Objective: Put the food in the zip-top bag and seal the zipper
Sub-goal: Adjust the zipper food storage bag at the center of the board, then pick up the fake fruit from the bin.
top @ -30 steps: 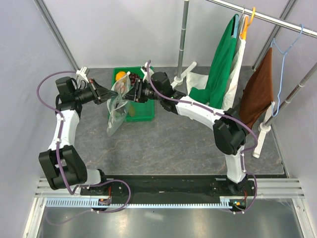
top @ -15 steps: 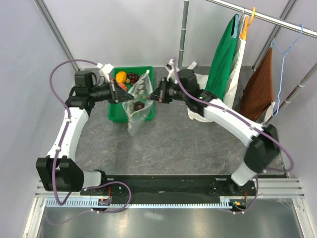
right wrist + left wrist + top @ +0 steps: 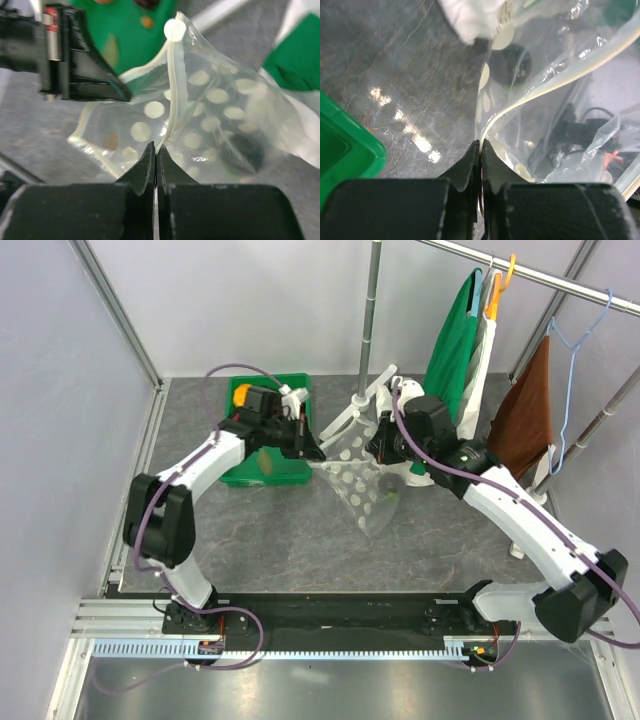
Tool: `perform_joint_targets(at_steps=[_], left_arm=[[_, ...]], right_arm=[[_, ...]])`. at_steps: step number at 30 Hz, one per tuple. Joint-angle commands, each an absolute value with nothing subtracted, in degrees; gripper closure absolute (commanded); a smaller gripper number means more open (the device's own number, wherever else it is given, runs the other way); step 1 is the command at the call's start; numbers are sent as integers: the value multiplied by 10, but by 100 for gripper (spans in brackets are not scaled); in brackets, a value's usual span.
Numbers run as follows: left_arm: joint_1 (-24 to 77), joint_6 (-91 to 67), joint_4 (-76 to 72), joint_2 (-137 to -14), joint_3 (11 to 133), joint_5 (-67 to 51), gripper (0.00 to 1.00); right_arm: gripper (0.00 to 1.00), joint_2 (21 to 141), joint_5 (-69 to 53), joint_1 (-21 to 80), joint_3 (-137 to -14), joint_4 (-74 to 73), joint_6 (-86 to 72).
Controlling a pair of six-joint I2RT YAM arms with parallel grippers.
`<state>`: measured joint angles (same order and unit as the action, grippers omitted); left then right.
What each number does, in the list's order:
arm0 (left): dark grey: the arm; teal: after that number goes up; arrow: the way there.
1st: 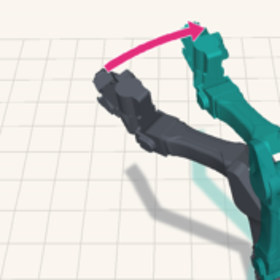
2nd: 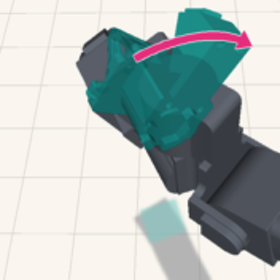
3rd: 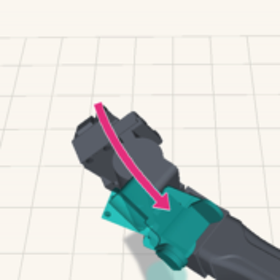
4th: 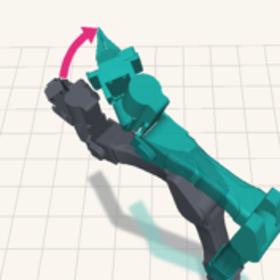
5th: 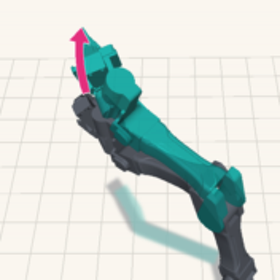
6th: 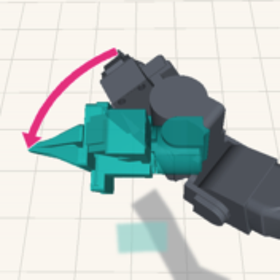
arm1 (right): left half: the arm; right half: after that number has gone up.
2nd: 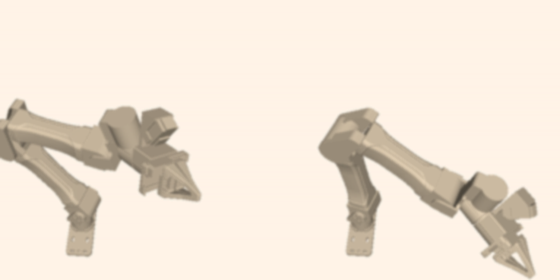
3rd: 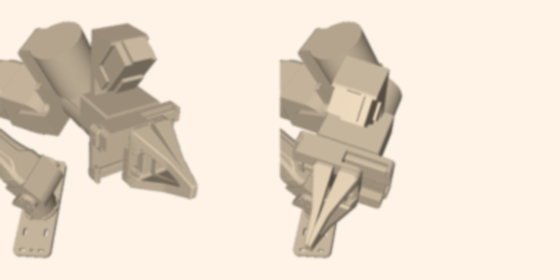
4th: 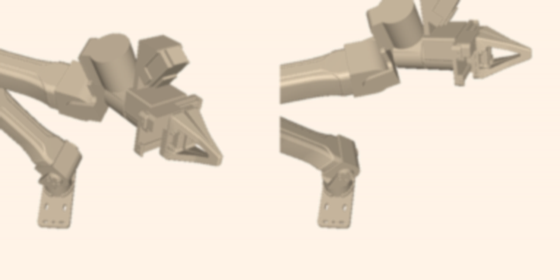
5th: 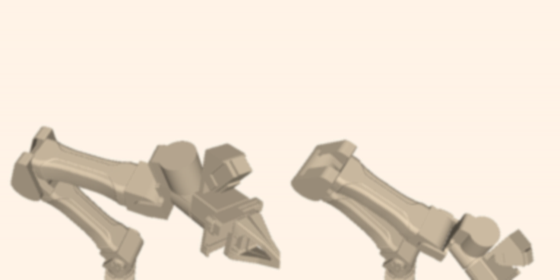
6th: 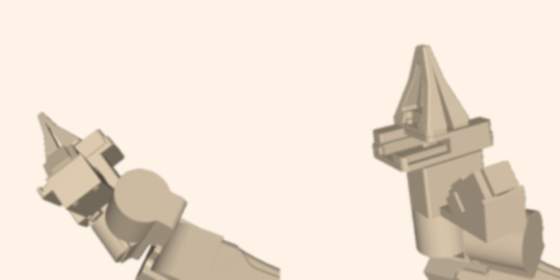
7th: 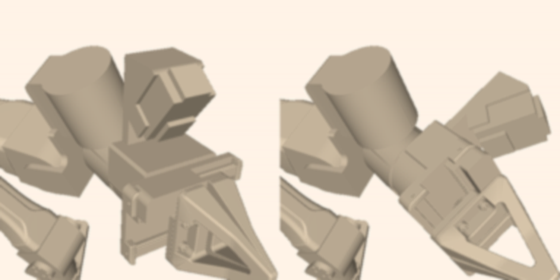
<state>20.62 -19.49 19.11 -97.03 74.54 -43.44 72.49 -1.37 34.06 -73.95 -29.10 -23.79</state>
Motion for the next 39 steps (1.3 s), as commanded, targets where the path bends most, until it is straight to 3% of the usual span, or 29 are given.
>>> perform_joint_targets(at_steps=[1,2,5,6,8,12,16,20,27,39], left_arm=[[223,-197,159,-1002,773,-363,91],[224,-184,163,-1010,775,-348,90],[219,-135,185,-998,782,-341,74],[215,-124,189,-987,781,-341,57],[195,-95,195,-970,781,-338,45],[153,33,241,-943,822,-332,0],[116,197,303,-968,902,-292,0],[91,405,323,-1046,947,-180,2],[69,605,303,-1119,974,-156,2],[64,646,297,-1230,1041,-100,11]], right_arm=[[100,759,52,324,-710,-314,-201],[100,763,51,318,-707,-310,-201],[100,775,33,313,-697,-293,-201],[100,776,32,312,-693,-287,-202],[100,780,9,311,-691,-267,-203],[100,780,-26,311,-669,-229,-205],[100,782,-25,312,-663,-215,-206],[100,783,-30,311,-658,-211,-209],[100,789,-35,312,-657,-207,-211],[100,790,-47,311,-654,-201,-216]])
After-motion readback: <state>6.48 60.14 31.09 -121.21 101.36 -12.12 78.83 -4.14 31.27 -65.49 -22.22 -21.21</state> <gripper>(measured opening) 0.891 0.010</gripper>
